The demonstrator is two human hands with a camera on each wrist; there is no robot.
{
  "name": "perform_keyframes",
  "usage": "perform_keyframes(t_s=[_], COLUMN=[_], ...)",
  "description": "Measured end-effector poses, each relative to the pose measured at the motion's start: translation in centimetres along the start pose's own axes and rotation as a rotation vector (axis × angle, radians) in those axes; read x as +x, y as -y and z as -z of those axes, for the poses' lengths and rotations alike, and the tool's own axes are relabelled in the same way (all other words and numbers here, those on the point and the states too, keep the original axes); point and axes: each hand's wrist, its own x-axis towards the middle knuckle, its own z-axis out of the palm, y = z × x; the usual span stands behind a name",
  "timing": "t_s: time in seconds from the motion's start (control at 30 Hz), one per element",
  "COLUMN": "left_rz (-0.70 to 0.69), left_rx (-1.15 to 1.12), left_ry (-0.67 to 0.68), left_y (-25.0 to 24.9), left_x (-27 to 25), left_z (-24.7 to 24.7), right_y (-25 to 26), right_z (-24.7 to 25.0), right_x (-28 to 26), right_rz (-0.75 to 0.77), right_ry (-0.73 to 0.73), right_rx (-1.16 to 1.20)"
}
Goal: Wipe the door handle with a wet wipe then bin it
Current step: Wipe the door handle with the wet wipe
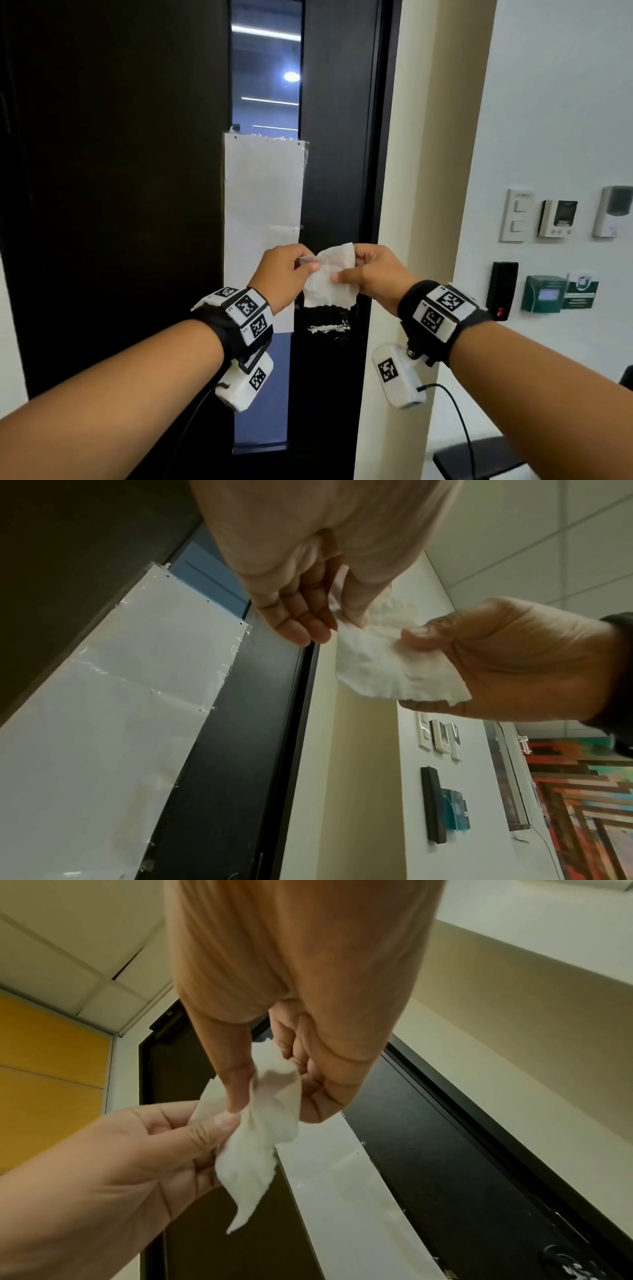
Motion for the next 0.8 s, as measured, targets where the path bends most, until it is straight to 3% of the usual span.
perform_keyframes(t_s=[0.33, 0.8], left_rz=[0.038, 0.137], left_rx=[0.068, 0.123], left_ry=[0.019, 0.022], left_y=[3.3, 13.7], left_x=[4.4, 14.6], left_z=[-3.4, -14.4], right_y=[-4.2, -16.4], right_z=[2.1, 7.4], right_x=[5.5, 20.1], right_rz=[0.011, -0.047], right_ry=[-0.041, 0.013], right_rx=[0.083, 0.113])
